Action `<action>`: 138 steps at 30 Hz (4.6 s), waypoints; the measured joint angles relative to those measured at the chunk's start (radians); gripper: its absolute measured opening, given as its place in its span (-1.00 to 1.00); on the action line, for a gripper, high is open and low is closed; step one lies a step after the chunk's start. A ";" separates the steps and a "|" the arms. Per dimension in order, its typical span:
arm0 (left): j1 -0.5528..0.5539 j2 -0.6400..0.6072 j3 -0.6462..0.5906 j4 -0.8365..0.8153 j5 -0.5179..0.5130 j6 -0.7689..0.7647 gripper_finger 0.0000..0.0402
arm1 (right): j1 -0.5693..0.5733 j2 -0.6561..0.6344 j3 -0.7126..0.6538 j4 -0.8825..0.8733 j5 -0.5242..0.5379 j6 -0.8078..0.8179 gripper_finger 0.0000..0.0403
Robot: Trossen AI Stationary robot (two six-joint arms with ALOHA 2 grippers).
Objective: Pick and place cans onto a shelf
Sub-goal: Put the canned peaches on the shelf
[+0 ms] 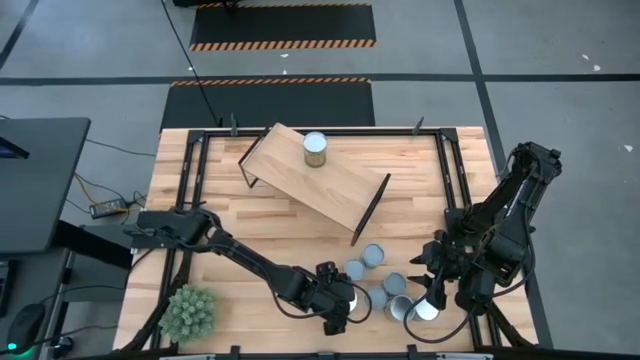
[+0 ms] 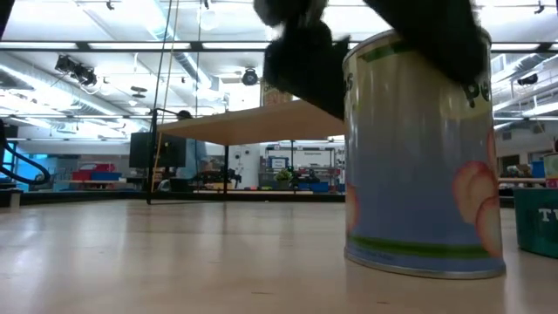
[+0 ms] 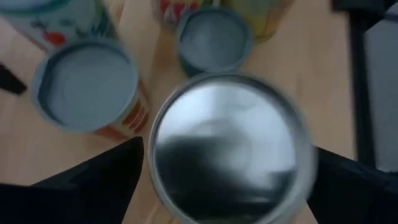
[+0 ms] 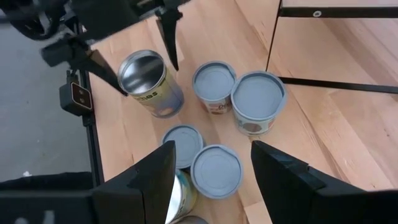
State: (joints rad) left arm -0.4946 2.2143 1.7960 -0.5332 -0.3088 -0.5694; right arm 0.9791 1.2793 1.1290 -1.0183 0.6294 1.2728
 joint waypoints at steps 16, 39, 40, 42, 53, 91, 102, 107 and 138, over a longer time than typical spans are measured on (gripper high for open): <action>0.010 0.015 -0.001 0.024 -0.004 0.032 0.53 | 0.000 0.000 0.000 -0.001 -0.001 0.007 0.08; 0.128 -0.272 -0.001 -0.195 0.352 0.459 0.53 | -0.033 -0.065 0.000 0.027 0.012 -0.057 0.08; 0.142 -0.289 -0.001 -0.196 0.368 0.468 0.53 | -0.041 -0.071 0.000 0.022 0.019 -0.067 0.08; 0.165 -0.325 -0.001 -0.202 0.376 0.480 0.53 | -0.061 -0.080 0.000 0.017 0.022 -0.088 0.07; 0.368 -0.418 0.001 -0.193 0.331 0.605 0.56 | -0.191 -0.123 0.000 0.026 -0.017 -0.224 0.07; 0.660 -0.347 0.000 -0.257 0.476 0.985 0.58 | -0.432 -0.239 0.000 0.083 -0.101 -0.455 0.08; 0.660 -0.346 0.000 -0.240 0.432 0.939 0.84 | -0.440 -0.239 0.000 0.106 -0.103 -0.469 0.08; 0.659 -0.346 0.000 -0.224 0.400 0.921 0.96 | -0.440 -0.239 0.000 0.106 -0.103 -0.472 0.08; 0.647 -0.417 -0.001 -0.188 0.337 0.923 0.95 | -0.440 -0.239 0.000 0.123 -0.104 -0.453 0.08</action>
State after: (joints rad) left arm 0.1528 1.7969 1.7954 -0.7217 0.0280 0.3535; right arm 0.5388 1.0405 1.1294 -0.8955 0.5251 0.8196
